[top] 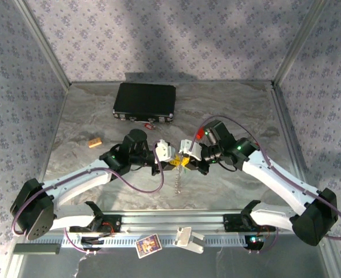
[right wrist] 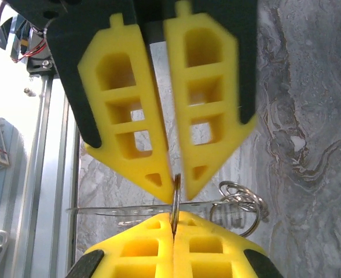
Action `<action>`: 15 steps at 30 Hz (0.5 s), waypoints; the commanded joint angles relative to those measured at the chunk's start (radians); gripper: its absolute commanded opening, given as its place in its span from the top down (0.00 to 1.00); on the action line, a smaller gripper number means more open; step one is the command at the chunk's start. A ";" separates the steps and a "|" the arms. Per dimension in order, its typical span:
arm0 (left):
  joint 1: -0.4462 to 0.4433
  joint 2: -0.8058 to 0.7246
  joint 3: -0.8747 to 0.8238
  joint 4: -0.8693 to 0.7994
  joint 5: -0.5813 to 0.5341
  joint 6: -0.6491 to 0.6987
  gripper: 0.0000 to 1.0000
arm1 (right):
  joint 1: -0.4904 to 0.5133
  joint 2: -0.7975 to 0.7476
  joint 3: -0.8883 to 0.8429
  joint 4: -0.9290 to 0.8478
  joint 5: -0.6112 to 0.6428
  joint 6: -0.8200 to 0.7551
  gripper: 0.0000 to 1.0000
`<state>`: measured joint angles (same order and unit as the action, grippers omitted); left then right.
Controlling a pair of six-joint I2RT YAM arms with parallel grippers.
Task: Put the keys on the keyring
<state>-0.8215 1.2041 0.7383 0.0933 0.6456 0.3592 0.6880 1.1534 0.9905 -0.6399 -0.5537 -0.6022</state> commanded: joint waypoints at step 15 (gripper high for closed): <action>-0.005 -0.032 -0.091 0.280 0.047 -0.122 1.00 | -0.112 -0.161 -0.170 0.249 -0.167 0.193 0.64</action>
<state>-0.8211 1.1999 0.6750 0.2245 0.6685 0.3012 0.5812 1.0035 0.8574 -0.4652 -0.6693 -0.4816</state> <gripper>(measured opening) 0.051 0.362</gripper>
